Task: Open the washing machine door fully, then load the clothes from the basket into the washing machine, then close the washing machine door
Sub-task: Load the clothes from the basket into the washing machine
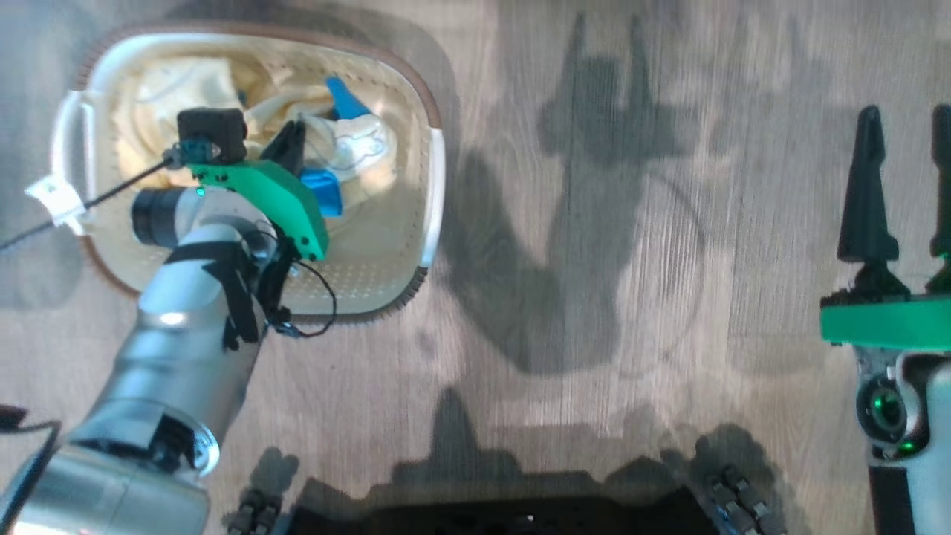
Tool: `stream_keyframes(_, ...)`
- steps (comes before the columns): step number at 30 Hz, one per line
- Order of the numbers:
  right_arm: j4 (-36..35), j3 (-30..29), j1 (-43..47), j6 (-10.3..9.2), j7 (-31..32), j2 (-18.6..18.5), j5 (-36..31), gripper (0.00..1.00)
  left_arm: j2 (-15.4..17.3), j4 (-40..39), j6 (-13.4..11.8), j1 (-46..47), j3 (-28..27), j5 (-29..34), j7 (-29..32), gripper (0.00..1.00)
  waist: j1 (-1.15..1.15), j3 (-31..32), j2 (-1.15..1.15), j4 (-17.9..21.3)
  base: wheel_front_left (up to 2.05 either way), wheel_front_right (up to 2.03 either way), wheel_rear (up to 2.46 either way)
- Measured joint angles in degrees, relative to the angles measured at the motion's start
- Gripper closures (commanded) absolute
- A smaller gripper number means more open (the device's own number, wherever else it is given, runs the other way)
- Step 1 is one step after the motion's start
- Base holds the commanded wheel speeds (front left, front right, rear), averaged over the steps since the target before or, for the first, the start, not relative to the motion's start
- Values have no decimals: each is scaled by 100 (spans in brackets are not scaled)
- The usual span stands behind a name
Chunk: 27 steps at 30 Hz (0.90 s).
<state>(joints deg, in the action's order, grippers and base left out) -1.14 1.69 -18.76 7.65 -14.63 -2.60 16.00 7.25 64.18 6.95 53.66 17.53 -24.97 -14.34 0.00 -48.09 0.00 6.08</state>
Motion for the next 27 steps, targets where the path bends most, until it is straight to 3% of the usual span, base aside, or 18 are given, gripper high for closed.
stream_keyframes(11, 105, -320, 610, 0, 1, 0, -157, 0, -48, -1287, -165, -1072, -287, 194, -3, 100, -1, 1089, 0, -286, 0, 0, 0)
stream_keyframes(27, 268, -483, 1260, 0, 97, -38, -267, 0, 194, -3123, -526, -2361, -631, 603, -4, 100, -1, 2638, 0, -553, 0, 0, 0)
